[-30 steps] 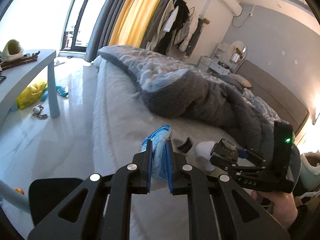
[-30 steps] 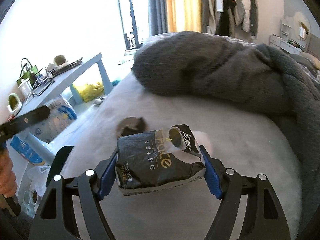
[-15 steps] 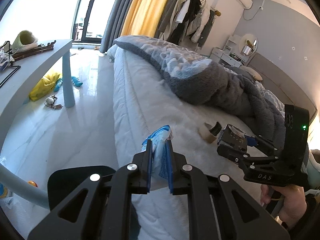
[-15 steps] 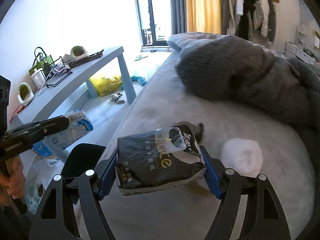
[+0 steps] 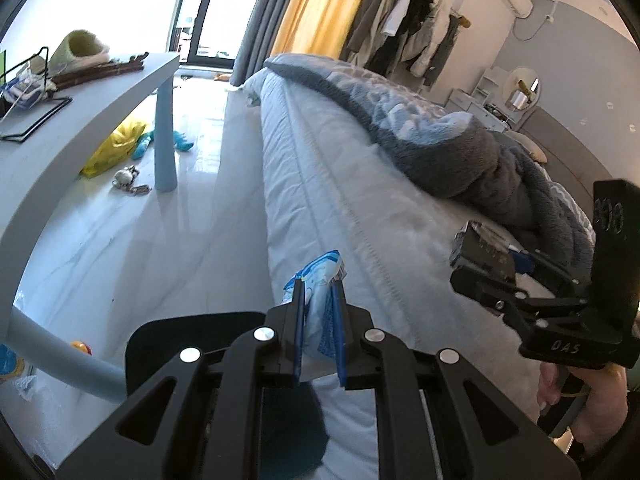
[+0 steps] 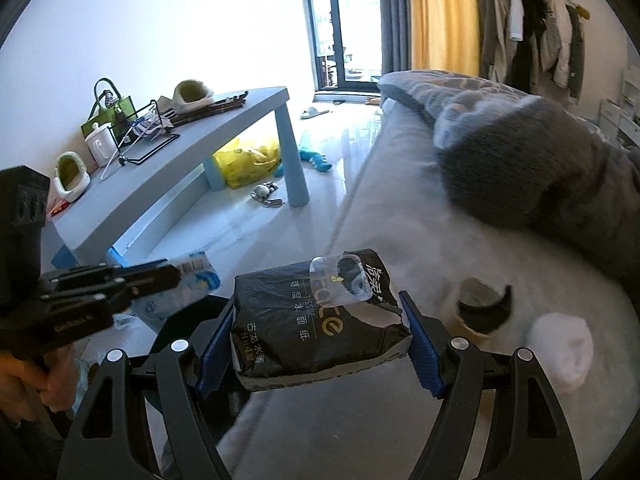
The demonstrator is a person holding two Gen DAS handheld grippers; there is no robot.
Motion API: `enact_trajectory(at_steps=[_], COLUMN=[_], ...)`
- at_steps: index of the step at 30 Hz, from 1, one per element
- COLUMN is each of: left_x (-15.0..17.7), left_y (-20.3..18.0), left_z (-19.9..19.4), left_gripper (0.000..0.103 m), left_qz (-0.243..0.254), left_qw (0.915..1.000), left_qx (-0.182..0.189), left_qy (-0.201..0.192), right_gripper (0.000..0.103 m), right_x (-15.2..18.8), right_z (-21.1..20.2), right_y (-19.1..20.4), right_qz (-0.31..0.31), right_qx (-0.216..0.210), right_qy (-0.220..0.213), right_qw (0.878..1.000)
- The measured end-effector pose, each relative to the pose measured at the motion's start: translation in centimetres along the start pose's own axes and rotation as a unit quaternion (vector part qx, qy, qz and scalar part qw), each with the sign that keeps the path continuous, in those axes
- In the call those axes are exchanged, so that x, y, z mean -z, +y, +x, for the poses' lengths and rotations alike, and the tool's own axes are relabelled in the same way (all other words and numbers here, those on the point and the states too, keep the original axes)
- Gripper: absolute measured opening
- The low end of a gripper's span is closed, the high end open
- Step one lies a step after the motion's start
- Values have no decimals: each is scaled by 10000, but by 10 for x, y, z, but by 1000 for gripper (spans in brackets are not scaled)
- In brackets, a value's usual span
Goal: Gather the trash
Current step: 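Carry the wipes pack and black tissue pack to the teal bin, opening the left tool, then open the right tool to drop the black tissue pack into the bin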
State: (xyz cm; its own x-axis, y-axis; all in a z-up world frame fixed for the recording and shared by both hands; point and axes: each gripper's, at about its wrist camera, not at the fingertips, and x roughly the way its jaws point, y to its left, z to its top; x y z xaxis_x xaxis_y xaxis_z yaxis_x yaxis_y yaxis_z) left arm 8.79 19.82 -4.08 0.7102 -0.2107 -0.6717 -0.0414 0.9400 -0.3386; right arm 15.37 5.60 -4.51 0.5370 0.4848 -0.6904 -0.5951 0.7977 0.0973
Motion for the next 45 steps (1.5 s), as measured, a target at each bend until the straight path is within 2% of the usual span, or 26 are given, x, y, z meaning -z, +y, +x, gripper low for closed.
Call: enact_trajectory(at_steps=[12,25,29,31,32,33,39,45], left_x=[16,31,38,41,41,41,33,21], left_y=[49,73,77,79,81,83,91,96], left_z=[13,21,24,24,23,20,6,-16], left_gripper=[14,14,19,27,39,47,47,47], left_qz=[-357,-412,-381,-362,-359,-383,-453,-391], left_qw=[9980,9921,9886,9877,9877,9880,9912,9958], left_qx=[-117,-190,-219,-316,-354,-373,-361,-379], left_qy=[513,1167,1438,1488,1480,1448,1189,740], right_gripper=[76,76,76,76,76,76,76,76], right_x=[-10,-16,-16,-16,-16,-15,-12,-4], right_z=[23,44,49,53,55,57,73,94], right_y=[34,65,74,77,79,81,89,101], right_qz=[-173,-300,-327,-347,-350,-355,-377,-411], right_qx=[-156,-351,-406,-437,-448,-459,-481,-515], right_qy=[47,139,161,197,216,234,443,793], right_qw=[9997,9988,9985,9982,9981,9980,9971,9947])
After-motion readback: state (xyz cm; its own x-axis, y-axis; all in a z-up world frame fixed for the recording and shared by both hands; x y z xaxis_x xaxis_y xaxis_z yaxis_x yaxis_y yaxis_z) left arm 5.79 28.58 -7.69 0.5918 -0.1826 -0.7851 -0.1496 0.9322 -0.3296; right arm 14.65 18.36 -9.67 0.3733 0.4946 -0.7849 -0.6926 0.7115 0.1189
